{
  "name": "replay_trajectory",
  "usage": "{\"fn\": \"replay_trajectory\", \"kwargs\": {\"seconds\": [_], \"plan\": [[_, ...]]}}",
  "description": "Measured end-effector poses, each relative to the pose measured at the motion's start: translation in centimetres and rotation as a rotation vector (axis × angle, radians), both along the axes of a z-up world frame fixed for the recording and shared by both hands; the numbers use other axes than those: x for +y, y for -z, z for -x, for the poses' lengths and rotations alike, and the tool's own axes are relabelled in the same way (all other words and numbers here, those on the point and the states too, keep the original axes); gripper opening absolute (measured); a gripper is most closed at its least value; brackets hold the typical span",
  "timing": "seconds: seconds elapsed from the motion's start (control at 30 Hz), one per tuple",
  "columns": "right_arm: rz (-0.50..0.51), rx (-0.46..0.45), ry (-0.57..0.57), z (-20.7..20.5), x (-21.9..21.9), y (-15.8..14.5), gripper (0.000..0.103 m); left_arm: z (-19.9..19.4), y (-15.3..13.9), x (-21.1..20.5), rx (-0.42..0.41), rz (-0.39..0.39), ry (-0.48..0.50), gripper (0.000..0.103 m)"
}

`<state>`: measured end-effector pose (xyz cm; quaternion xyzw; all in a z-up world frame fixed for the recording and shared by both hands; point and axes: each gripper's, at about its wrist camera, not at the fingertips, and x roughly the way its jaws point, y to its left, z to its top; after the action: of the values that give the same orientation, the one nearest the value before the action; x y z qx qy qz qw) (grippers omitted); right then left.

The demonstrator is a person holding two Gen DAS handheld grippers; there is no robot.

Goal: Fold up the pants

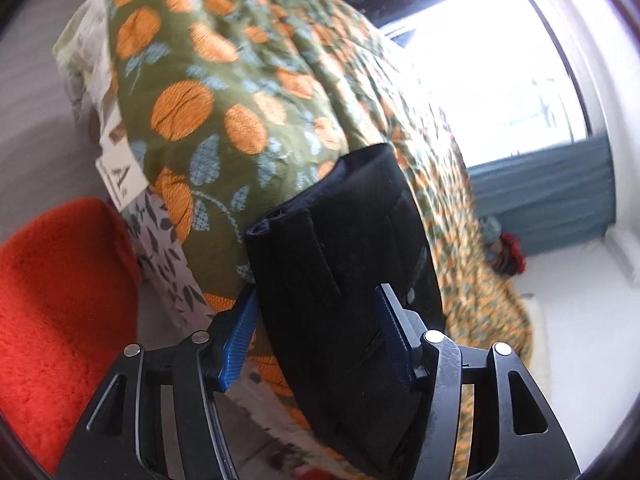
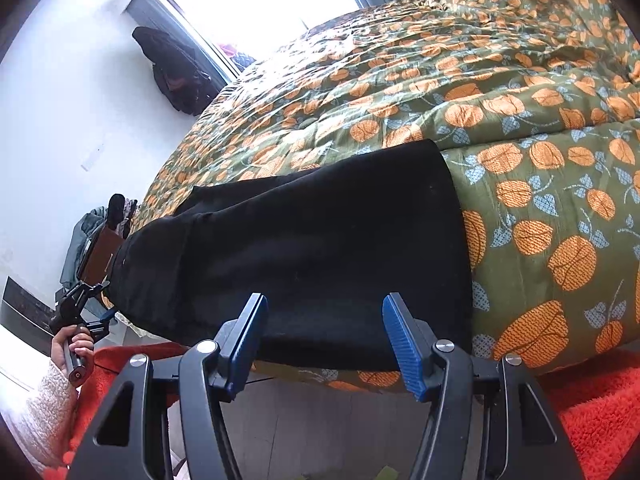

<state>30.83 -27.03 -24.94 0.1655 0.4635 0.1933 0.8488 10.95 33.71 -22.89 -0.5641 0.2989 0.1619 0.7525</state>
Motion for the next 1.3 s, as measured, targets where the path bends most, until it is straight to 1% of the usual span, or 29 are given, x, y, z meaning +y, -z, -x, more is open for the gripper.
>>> {"fn": "replay_trajectory", "kwargs": {"seconds": [0.07,0.13,0.17,0.2,0.23,0.27,0.3,0.33,0.37,0.4,0.43,0.5,0.57,0.6,0.67,0.73,0.77,0.8,0.87,0.93,1.0,1.03,1.07,1.1,1.13,1.17,1.2,1.27,1.3], "plan": [[0.001,0.009,-0.006,-0.1,0.1,0.3,0.06,-0.7,1.3,0.4,-0.004,0.042,-0.005,0.06],[0.002,0.008,-0.016,-0.1,0.4,0.2,0.06,-0.9,1.6,0.3,-0.009,0.053,-0.01,0.059],[0.006,0.001,-0.025,0.0,0.7,0.0,0.06,-1.0,1.1,0.0,-0.007,0.028,-0.012,0.049],[0.018,-0.01,-0.039,0.1,1.0,-0.3,0.06,-1.1,0.7,-0.1,0.0,0.005,-0.01,0.037],[0.04,-0.02,-0.055,0.3,1.6,-0.7,0.06,-0.9,-0.1,-0.4,-0.015,-0.023,0.004,0.02],[0.064,-0.036,-0.083,0.5,2.4,-1.1,0.06,-1.0,-0.6,-0.7,-0.031,-0.031,0.016,0.018],[0.082,-0.054,-0.135,0.5,3.9,-1.9,0.06,-0.9,-1.3,-0.9,-0.034,-0.046,0.028,0.017],[0.086,-0.056,-0.177,0.4,5.1,-2.2,0.055,-0.9,-2.1,-1.2,-0.038,-0.071,0.045,0.016],[0.089,-0.051,-0.235,0.0,6.8,-2.7,0.045,-0.9,-2.7,-1.3,-0.04,-0.091,0.057,0.016],[0.094,-0.055,-0.309,-0.8,9.2,-3.4,0.04,-1.0,-3.2,-1.4,-0.041,-0.112,0.068,0.016],[0.097,-0.062,-0.35,-1.4,10.8,-3.8,0.034,-1.2,-3.7,-1.6,-0.045,-0.125,0.075,0.015],[0.097,-0.05,-0.446,-3.8,15.3,-4.3,0.031,-1.4,-4.2,-1.8,-0.056,-0.135,0.08,0.015],[0.071,-0.025,-0.471,-6.2,18.2,-3.7,0.027,-1.4,-4.5,-2.0,-0.068,-0.139,0.085,0.015],[0.063,-0.008,-0.467,-8.2,20.0,-3.0,0.027,-1.2,-4.4,-2.1,-0.074,-0.139,0.086,0.015],[0.034,0.059,-0.443,-10.9,21.9,-0.8,0.027,-1.2,-4.8,-2.2,-0.091,-0.145,0.096,0.015],[-0.022,0.217,-0.414,-13.3,23.7,3.1,0.027,-1.2,-5.5,-2.5,-0.096,-0.168,0.115,0.015],[-0.024,0.278,-0.384,-14.1,23.9,4.6,0.021,-1.1,-6.0,-2.7,-0.096,-0.177,0.123,0.015],[-0.047,0.277,-0.365,-14.5,23.8,4.5,0.019,-1.2,-6.3,-2.8,-0.093,-0.19,0.133,0.015],[-0.124,0.246,-0.359,-15.0,23.4,3.0,0.019,-1.1,-6.7,-3.0,-0.093,-0.211,0.145,0.015],[-0.142,0.207,-0.33,-16.1,23.2,1.1,0.019,-1.2,-6.6,-3.1,-0.094,-0.217,0.143,0.015],[-0.142,0.209,-0.285,-17.7,23.4,0.8,0.019,-1.2,-6.5,-3.1,-0.093,-0.209,0.137,0.015],[-0.136,0.237,-0.263,-18.7,23.6,1.5,0.021,-1.3,-6.7,-3.2,-0.095,-0.207,0.138,0.015],[-0.13,0.312,-0.248,-19.8,24.0,3.3,0.025,-1.3,-7.0,-3.3,-0.097,-0.208,0.142,0.015],[-0.121,0.404,-0.245,-20.5,24.5,5.2,0.026,-1.3,-7.4,-3.4,-0.102,-0.215,0.151,0.015],[-0.122,0.438,-0.237,-20.9,24.5,6.2,0.025,-1.4,-8.1,-3.8,-0.113,-0.231,0.169,0.015],[-0.137,0.418,-0.214,-21.1,24.2,6.2,0.024,-1.5,-8.8,-4.2,-0.118,-0.252,0.183,0.015],[-0.159,0.358,-0.189,-21.1,23.6,5.1,0.026,-1.7,-10.1,-5.1,-0.129,-0.294,0.212,0.015],[-0.23,0.248,-0.194,-20.2,21.9,2.4,0.028,-2.0,-12.0,-6.7,-0.147,-0.351,0.258,0.015],[-0.263,0.193,-0.213,-19.5,20.6,0.8,0.029,-2.5,-13.6,-8.5,-0.165,-0.402,0.304,0.015]]}}
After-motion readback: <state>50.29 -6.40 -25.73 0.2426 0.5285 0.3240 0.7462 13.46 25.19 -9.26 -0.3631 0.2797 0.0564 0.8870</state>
